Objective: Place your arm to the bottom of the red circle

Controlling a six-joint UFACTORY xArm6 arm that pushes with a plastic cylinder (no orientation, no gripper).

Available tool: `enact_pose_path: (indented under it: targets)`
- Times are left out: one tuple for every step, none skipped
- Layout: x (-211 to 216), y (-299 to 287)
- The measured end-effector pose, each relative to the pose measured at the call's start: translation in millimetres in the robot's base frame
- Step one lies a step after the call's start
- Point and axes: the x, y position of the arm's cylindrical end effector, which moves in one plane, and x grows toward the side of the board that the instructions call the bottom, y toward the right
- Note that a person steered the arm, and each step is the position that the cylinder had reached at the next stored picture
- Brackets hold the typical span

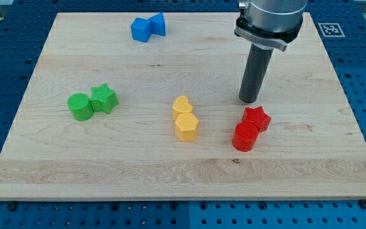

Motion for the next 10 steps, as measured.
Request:
enact_pose_path:
  targets:
    - [0,0]
    - [0,12]
    - [12,37]
    - [31,60]
    - [67,67]
    - [105,67]
    - [146,67]
    - [157,51]
    - [157,24]
    - [157,2]
